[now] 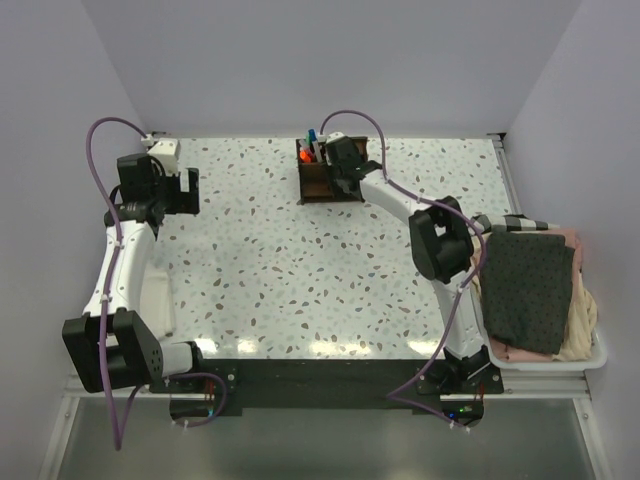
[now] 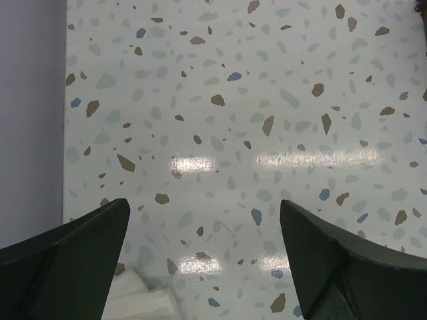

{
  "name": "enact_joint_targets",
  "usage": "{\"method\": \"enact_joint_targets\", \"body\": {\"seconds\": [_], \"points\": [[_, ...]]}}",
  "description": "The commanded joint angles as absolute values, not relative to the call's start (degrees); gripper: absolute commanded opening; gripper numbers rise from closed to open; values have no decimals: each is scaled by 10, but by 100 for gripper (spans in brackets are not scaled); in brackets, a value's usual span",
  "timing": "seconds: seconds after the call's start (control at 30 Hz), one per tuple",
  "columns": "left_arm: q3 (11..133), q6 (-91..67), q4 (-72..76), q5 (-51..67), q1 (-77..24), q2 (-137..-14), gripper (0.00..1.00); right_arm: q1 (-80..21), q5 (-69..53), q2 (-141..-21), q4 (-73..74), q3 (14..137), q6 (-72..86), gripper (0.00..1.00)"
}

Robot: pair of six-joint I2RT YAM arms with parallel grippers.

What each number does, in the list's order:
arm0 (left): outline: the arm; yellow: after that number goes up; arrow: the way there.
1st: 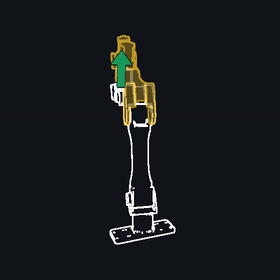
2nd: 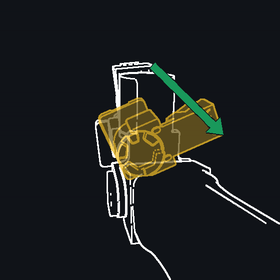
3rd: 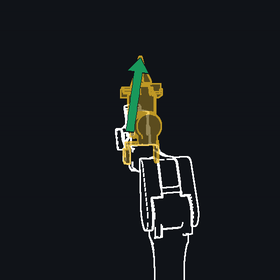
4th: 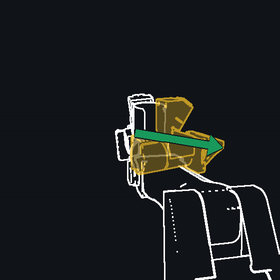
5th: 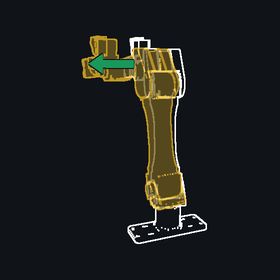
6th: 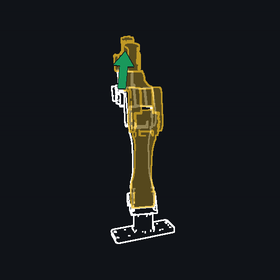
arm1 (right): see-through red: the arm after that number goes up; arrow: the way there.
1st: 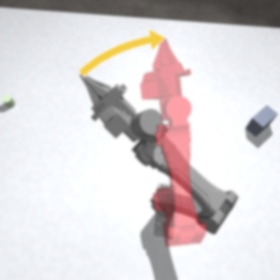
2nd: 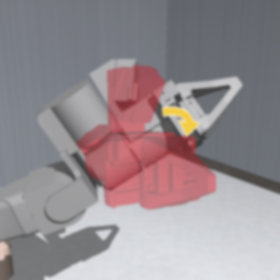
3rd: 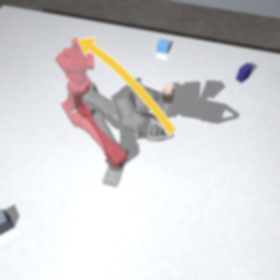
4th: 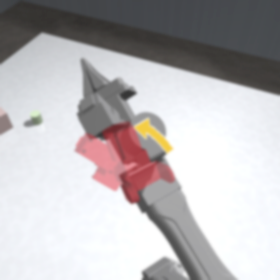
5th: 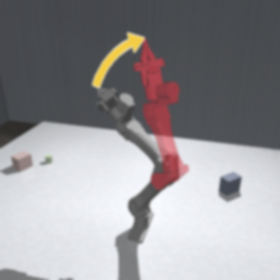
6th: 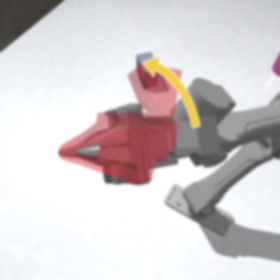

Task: Sort the stationery into containers
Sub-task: Place the stationery in the storage box.

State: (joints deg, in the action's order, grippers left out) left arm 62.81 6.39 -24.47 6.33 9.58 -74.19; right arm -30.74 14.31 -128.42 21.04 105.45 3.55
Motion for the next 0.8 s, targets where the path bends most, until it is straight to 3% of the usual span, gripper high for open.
{"method": "enact_joint_targets", "body": {"seconds": [0.0, 0.1, 0.13, 0.23, 0.3, 0.67, 0.73, 0.77], "points": [[641, 51, -218, 77, 98, -743, 100, -303, 147, -1301, 175, 1097, 57, 0], [642, 50, -220, 78, 97, -743, 100, -303, 150, -1307, 171, 1103, 58, 0], [642, 51, -221, 79, 98, -743, 100, -303, 158, -1308, 171, 1104, 58, 12], [641, 51, -221, 82, 98, -743, 100, -305, 170, -1304, 172, 1100, 61, 35], [640, 47, -219, 87, 98, -744, 100, -305, 172, -1295, 172, 1091, 59, 39], [635, 40, -218, 98, 98, -741, 100, -305, 190, -1252, 180, 1053, 62, 42], [633, 40, -218, 99, 98, -739, 100, -305, 191, -1241, 185, 1047, 65, 39], [631, 40, -217, 100, 98, -737, 100, -306, 189, -1238, 187, 1041, 68, 33]]}}
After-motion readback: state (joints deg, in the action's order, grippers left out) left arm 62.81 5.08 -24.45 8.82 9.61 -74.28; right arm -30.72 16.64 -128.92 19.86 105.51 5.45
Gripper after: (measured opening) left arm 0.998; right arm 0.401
